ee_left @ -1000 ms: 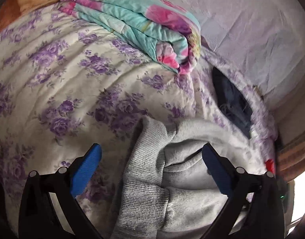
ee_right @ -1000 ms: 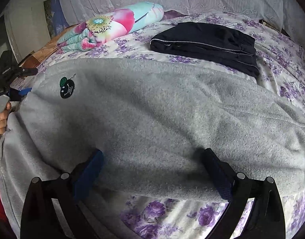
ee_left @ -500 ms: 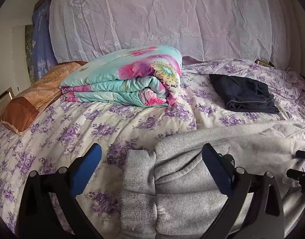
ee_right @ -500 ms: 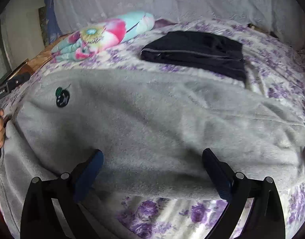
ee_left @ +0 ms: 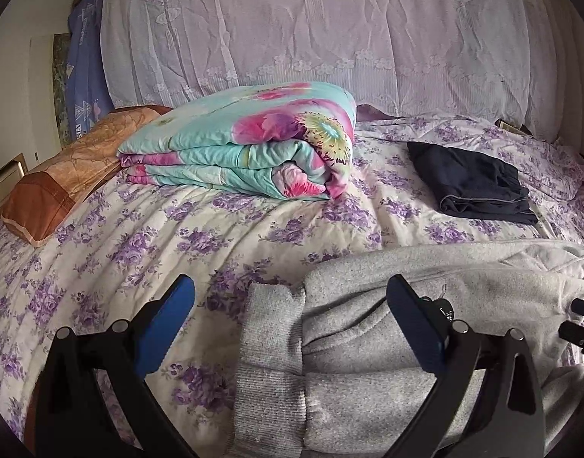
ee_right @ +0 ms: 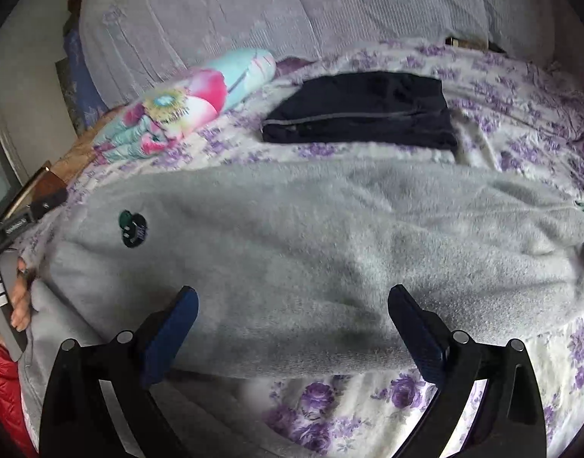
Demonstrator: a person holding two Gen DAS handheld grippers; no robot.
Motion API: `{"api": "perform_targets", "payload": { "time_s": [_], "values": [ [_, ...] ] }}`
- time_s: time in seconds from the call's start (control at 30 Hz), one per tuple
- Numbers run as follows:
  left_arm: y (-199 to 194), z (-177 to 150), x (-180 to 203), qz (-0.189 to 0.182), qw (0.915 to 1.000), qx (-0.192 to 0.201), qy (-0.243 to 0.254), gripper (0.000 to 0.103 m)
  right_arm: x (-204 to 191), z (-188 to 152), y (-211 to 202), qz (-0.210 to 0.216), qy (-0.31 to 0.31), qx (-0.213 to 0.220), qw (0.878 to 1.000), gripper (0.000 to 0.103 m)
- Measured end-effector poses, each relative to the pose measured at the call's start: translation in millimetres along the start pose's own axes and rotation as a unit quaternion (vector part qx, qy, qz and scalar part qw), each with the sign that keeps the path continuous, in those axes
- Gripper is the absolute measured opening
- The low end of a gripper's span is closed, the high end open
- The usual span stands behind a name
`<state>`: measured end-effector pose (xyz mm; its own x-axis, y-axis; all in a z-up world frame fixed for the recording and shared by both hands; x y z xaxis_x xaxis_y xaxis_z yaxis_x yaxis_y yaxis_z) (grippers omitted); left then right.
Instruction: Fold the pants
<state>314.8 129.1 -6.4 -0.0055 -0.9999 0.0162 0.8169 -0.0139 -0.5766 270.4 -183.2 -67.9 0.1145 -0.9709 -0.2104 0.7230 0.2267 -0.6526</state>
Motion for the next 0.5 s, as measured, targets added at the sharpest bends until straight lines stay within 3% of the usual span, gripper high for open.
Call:
{"api": "perform_targets", "payload": {
  "time_s": [0.17,0.4,0.5],
  "values": [
    [5,-3,-1,-0.004,0.9999,-0.013,-0.002,0.098,5,17,-37,0.039,0.024,0.084,0.995,0.1],
    [11,-6,1,-0.013,0.9996,-0.025,-0.003,0.098,15,25,-41,0.068,0.061,0.095,0.991,0.1],
    [13,-7,3,-0.016,0.9995,-0.029,0.002,0.098,13,26,-48,0.068,0.054,0.119,0.989,0.1]
  ]
}}
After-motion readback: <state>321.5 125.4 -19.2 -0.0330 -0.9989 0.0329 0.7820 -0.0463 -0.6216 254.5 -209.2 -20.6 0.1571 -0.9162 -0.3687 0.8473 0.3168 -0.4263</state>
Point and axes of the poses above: each gripper's, at about its wrist camera, not at the fingertips, and y roughly the way its jaws point, x to its right, z to its top, the point moved 9 cm from there along y, roughly the way its jaws point, and after that the axes turned 3 degrees about -z, right-handed, at the moved point
